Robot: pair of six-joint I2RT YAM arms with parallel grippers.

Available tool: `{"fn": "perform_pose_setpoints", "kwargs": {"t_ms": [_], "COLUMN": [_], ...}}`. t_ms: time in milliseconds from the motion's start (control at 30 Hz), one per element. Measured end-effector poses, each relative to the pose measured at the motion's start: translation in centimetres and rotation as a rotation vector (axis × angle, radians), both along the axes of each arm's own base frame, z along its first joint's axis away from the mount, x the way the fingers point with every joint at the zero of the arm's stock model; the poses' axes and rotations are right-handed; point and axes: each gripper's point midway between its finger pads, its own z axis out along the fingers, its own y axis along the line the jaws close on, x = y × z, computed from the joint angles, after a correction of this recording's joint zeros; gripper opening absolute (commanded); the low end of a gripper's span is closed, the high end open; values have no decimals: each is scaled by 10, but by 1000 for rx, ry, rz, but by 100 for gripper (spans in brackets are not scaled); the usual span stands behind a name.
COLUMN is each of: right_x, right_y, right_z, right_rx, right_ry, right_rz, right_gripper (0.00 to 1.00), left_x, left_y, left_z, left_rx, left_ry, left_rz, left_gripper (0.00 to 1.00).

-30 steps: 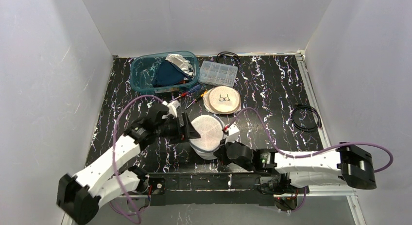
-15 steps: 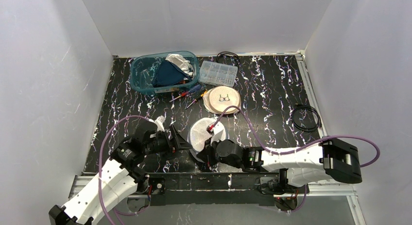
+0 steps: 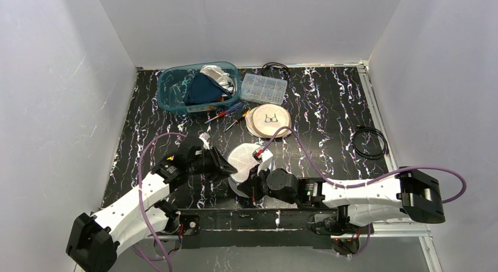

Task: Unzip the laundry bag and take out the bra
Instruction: Unzip the laundry bag at the center of the board.

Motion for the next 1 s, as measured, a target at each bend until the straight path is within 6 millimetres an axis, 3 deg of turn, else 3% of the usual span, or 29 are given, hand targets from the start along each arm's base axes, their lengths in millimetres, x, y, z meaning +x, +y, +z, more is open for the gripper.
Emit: {"fn": "perform_pose_setpoints", "kwargs": {"t_ms": [33,133,400,733,900,933,1000], "right_x": [0,3,13,29,28,26,23], "right_y": [0,-5,-37,-92,-102,-101,-99], "right_z": [2,2,-5,-2,-1,-2,-4], "right_rx": [5,-5,-96,-147,-155,-161,-170], "right_ry": [-1,-7,-12,-17,-50,-56,-62], "right_rz": [-2,-21,-115,-285,-259,-244,-214], "right_gripper": [1,1,1,1,1,1,1], "left_x": [2,5,8,10,22,27,39], "left_y": [-1,-5,-8,-18,-33,-37,-44], "left_z": [1,3,10,15,25,29,34], "left_rx": [-5,-17,-21,-24,-24,-21,-9], "left_ry": [-5,-26,-59,-79,-102,-113,-132], "left_rz": [-1,-10,-32,-116,-221,-245,-281], "left_gripper": [11,0,0,0,1,9,47]}}
